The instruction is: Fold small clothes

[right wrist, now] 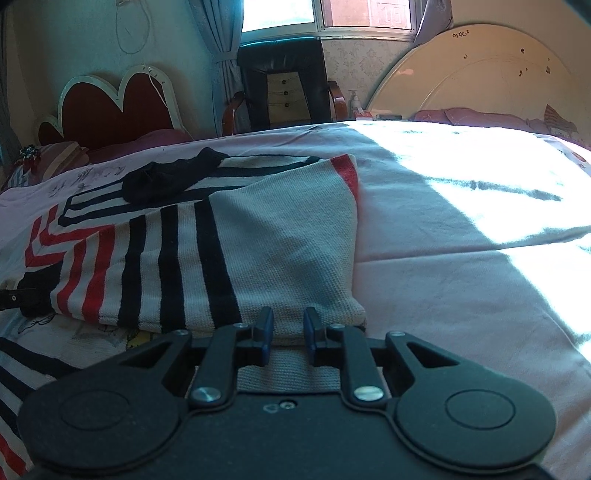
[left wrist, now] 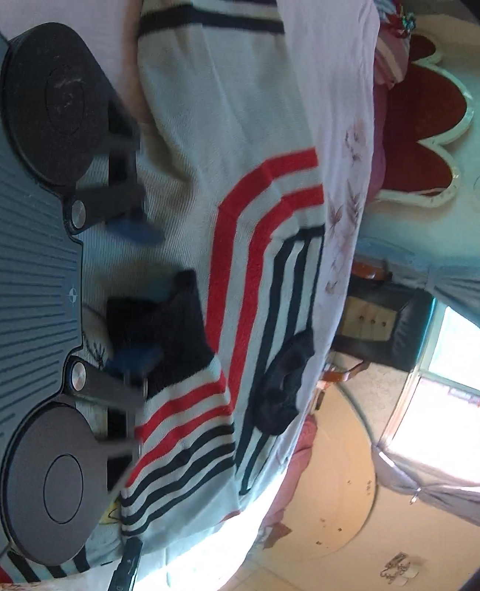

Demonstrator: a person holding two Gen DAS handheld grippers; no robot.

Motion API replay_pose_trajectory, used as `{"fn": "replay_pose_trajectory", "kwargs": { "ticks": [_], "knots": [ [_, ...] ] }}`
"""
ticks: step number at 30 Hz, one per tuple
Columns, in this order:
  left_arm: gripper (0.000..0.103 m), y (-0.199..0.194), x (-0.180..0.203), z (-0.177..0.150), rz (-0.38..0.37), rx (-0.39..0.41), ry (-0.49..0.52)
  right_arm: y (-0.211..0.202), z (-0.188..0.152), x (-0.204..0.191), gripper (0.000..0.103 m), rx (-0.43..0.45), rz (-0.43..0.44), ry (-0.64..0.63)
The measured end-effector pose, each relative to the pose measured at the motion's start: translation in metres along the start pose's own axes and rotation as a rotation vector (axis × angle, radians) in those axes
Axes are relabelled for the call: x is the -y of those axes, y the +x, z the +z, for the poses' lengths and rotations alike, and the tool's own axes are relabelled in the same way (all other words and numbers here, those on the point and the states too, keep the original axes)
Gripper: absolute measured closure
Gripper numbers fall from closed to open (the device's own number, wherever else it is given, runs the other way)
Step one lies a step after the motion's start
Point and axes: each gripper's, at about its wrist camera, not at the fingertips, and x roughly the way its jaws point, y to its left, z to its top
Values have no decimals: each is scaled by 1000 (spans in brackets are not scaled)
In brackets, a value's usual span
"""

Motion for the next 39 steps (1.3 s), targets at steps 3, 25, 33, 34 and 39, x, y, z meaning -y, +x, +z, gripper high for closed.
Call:
{"fn": "replay_pose_trajectory", "kwargs": {
  "ticks": [3,25,33,34,39],
  "knots": [
    [14,-28,-44,-9,21,68,-93,-3,1,0,83,-4,-2,18],
    [47,-85,-333,-66,156,406,-876,-5,23,-72,81,101,62,156],
    [98,-94,-270,-14,91,396,-446,-5,29,-101,81,110,81,133],
    [98,-90,-252,-6,65,387,-378,-6,29,-103,81,110,82,132],
    [98,-59,-166,23,-23,326,-134,-10,25,-101,81,115,84,151]
  ]
}}
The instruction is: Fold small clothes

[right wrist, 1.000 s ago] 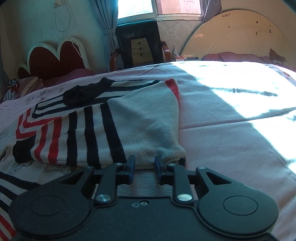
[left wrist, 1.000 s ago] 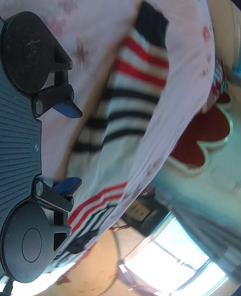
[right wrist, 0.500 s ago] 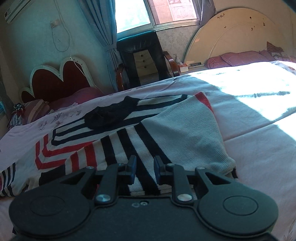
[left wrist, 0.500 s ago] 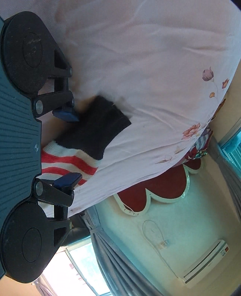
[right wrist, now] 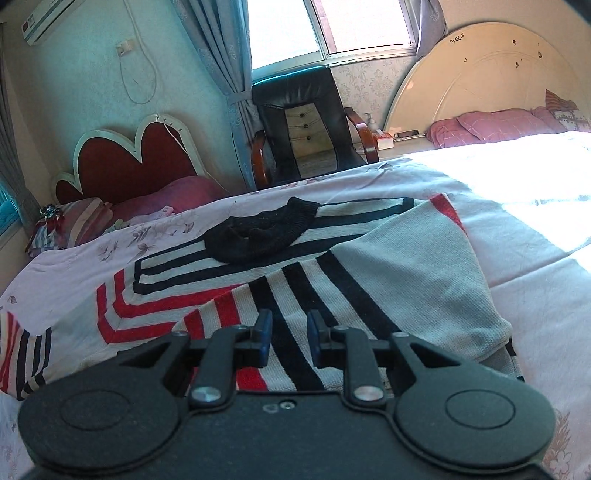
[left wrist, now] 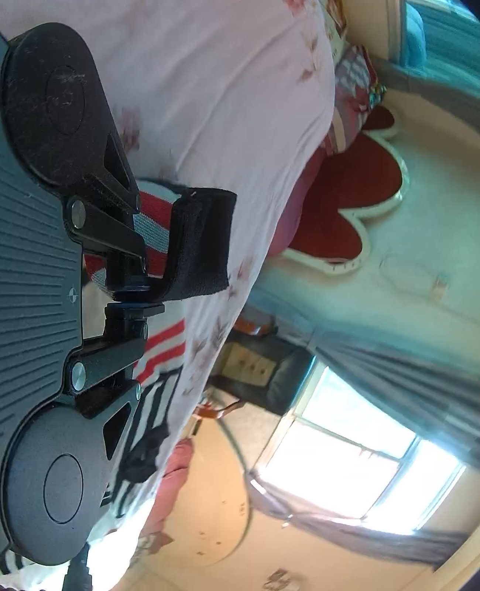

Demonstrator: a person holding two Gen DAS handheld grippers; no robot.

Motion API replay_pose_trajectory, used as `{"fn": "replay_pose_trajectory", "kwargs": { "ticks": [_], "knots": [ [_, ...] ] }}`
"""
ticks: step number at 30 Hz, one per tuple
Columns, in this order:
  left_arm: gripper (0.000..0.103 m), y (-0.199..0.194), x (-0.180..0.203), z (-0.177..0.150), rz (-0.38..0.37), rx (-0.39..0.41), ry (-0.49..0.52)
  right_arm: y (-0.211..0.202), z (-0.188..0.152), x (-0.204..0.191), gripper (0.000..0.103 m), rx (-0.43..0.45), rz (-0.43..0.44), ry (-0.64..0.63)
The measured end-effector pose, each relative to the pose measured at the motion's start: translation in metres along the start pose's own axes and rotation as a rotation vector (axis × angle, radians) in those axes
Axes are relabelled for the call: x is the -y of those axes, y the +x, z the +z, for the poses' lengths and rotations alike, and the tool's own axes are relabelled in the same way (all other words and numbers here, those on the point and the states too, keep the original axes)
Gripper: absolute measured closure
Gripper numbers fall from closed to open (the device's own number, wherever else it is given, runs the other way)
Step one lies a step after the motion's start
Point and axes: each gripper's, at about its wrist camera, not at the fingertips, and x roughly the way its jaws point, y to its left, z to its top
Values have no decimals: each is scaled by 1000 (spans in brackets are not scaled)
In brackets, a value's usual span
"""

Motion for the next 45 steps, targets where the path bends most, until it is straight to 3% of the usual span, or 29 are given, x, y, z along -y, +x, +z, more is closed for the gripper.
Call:
{"fn": "replay_pose_trajectory", "kwargs": {
  "ticks": [8,12,18,23,25,26,27,30,33,36,40,44,45],
  "knots": [
    [98,31,102,-8,-87,-81,112,-4,0,19,81,-7,25,49],
    [98,23,146,-23,-131,-111,188,-3,-1,24,81,-20,69,67],
    [98,38,203,-57,-162,-214,301,0,-4,27,80,-52,101,65],
    [97,44,228,-77,-162,-284,341,-3,-4,33,77,-78,114,60],
    [80,43,232,-82,-166,-290,356,-4,-3,35,73,-87,122,57],
    [55,40,234,-83,-200,-282,344,-5,-3,35,71,-88,126,56],
    [39,33,233,-82,-215,-268,332,-5,-2,34,69,-89,131,52],
    [38,5,225,-76,-208,-209,352,-6,-1,28,67,-92,158,35],
    [39,-28,190,-69,-192,-176,294,-3,0,14,62,-97,195,-6],
    [39,-53,144,-70,-83,-151,274,4,-3,-5,53,-112,245,-50],
    [39,-49,92,-72,61,-192,236,24,-9,-27,52,-148,252,-89],
    [39,-34,72,-71,87,-189,220,28,-10,-54,53,-121,249,-197],
    [39,-29,71,-70,88,-184,219,30,-10,-62,62,-111,231,-228]
  ]
}}
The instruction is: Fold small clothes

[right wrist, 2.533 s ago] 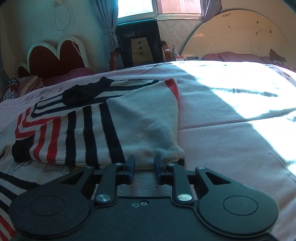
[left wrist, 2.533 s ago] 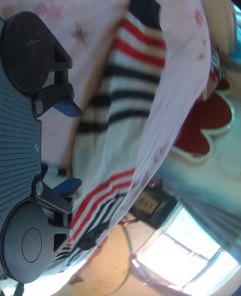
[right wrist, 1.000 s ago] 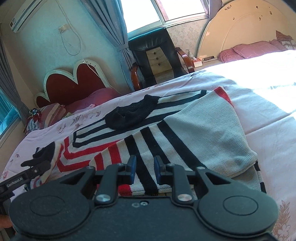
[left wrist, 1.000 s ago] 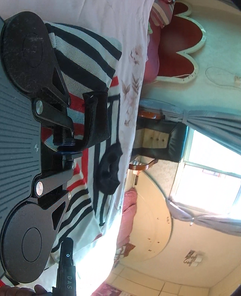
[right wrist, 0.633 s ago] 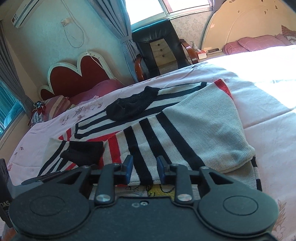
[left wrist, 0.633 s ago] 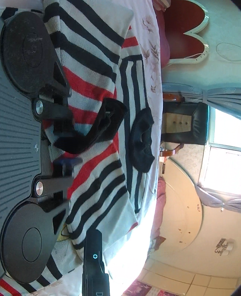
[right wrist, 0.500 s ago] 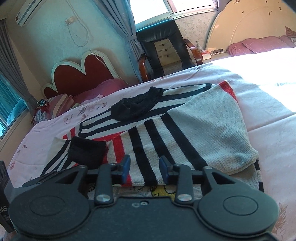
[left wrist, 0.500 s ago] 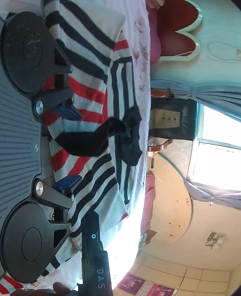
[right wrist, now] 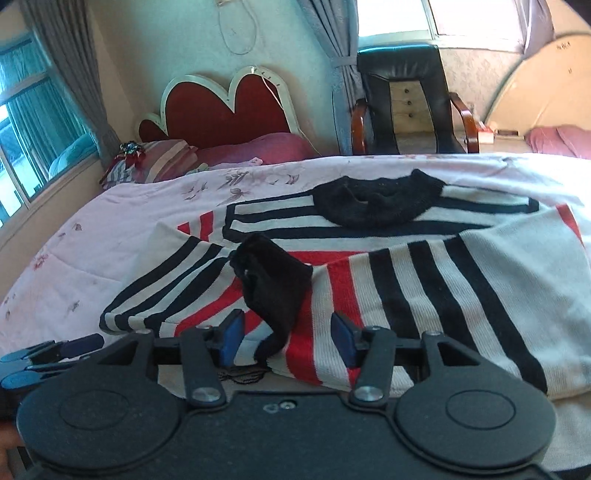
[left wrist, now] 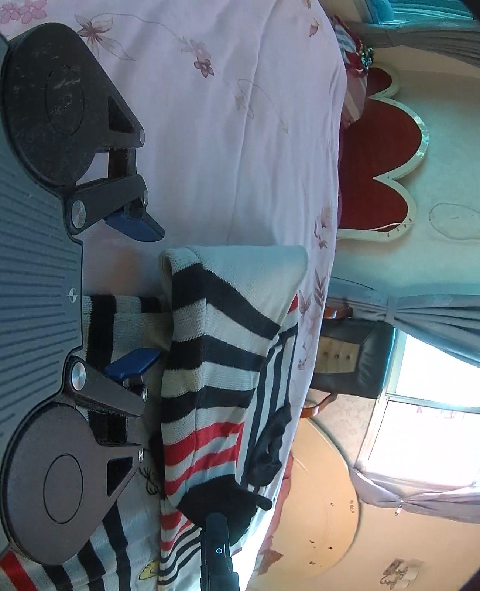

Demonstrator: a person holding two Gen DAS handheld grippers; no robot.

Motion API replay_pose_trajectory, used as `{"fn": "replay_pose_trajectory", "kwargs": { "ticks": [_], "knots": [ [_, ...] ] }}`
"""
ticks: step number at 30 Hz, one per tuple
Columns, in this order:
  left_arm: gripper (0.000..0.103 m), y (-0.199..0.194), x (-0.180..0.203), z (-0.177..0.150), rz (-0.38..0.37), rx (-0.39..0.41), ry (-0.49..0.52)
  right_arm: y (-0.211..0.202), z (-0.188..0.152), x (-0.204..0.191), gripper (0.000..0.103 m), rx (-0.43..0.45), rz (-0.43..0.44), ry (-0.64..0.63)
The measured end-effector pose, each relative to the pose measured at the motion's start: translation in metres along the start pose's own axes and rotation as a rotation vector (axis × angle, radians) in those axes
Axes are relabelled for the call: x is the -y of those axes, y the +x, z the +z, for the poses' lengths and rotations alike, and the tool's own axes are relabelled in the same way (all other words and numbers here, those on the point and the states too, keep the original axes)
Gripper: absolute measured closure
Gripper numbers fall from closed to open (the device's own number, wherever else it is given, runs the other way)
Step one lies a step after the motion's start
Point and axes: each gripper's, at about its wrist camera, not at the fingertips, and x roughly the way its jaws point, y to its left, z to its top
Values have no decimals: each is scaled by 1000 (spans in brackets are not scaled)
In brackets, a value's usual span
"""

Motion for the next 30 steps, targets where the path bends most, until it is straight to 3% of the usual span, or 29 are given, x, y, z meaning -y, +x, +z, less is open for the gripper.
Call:
{"fn": "replay_pose_trajectory", "kwargs": {
  "ticks": [2,3,4,6,10,12,17,21,22,23,24,27,30],
  "knots": [
    [39,7,1,3,-2,8,-5,2,4,-3,95,16,-30,-12],
    [40,9,2,5,-3,13,-3,-1,6,-1,97,33,-30,1],
    [42,10,2,5,-1,15,0,-5,9,2,97,56,-26,15],
    [58,17,5,9,0,13,5,-15,13,7,97,100,-46,22],
    [59,23,3,12,8,7,-8,-39,14,28,97,175,-118,59],
    [60,24,3,13,6,4,-6,-36,10,43,97,136,-158,76],
    [60,22,17,16,-30,34,45,-35,0,62,97,116,-145,135],
    [60,36,15,22,18,18,35,-32,-3,66,97,113,-147,151],
    [63,38,11,23,22,23,19,-31,-3,67,97,111,-149,152],
    [78,38,9,25,21,32,11,-30,-2,66,97,111,-151,151],
    [81,35,8,26,8,53,5,-32,-1,66,97,124,-155,147],
    [82,26,21,25,10,92,77,-49,1,68,97,188,-178,130],
    [82,37,26,19,3,13,107,-42,-6,83,97,129,-226,148]
  ]
}}
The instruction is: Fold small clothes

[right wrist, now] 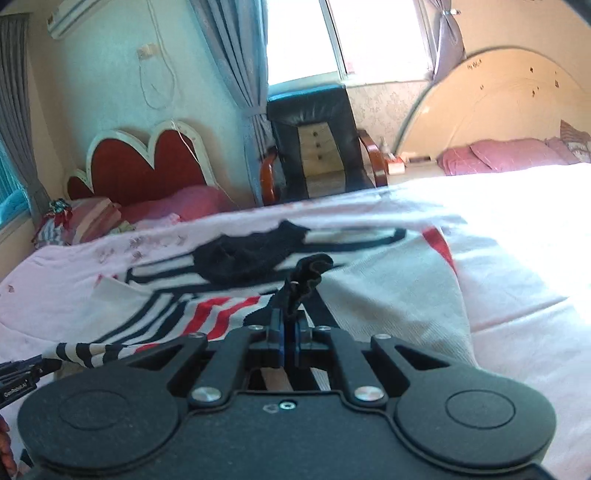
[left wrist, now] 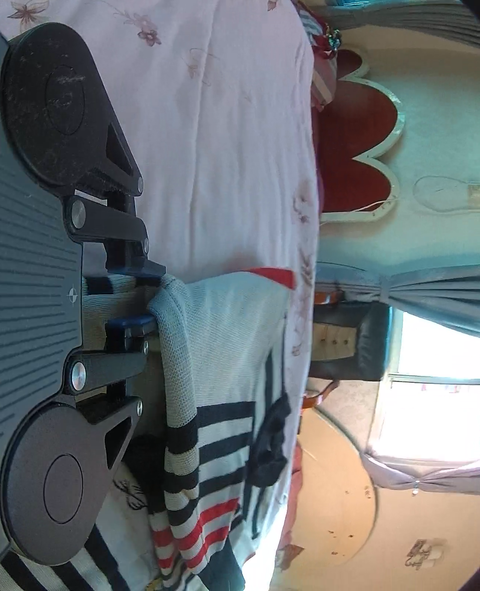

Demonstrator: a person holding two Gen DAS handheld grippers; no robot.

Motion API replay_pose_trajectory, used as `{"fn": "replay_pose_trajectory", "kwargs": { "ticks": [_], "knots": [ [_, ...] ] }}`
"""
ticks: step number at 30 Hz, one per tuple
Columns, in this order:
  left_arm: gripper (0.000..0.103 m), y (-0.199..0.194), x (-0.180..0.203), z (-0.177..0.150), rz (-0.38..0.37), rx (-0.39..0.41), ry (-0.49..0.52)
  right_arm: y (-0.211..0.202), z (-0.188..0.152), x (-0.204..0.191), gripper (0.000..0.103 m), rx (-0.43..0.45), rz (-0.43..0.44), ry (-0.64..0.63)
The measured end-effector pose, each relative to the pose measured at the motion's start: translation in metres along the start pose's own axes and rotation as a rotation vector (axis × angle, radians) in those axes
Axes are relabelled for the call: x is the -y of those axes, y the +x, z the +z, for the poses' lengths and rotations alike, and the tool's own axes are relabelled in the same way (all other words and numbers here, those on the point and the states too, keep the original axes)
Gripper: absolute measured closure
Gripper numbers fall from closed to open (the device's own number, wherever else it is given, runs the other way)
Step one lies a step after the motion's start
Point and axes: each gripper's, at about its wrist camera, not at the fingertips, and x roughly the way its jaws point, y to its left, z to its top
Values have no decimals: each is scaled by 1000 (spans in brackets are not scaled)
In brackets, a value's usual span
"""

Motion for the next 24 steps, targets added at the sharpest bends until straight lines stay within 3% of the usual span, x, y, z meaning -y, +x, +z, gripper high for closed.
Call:
{"fn": "replay_pose_trajectory", "kwargs": {
  "ticks": [4,10,12,14,17,18,21,24],
  "knots": [
    [82,-3,-6,0,-11,7,-31,7,-11,12,97,-51,14,39],
    [81,-7,4,5,-31,38,25,13,-15,14,96,-65,15,48],
    [81,-6,4,5,-29,35,22,15,-15,17,83,-75,12,65],
    [81,-7,3,5,-33,40,11,19,-14,22,79,-92,11,106],
    [82,-4,2,5,-22,17,7,22,-14,35,96,-102,79,181],
    [90,-5,-1,5,-24,33,-12,23,-13,35,96,-101,83,178],
    [93,-22,-10,5,-55,160,-105,13,-6,23,96,-42,74,90],
    [93,-14,-11,4,-57,118,-114,-7,4,15,96,78,86,18]
  ]
}}
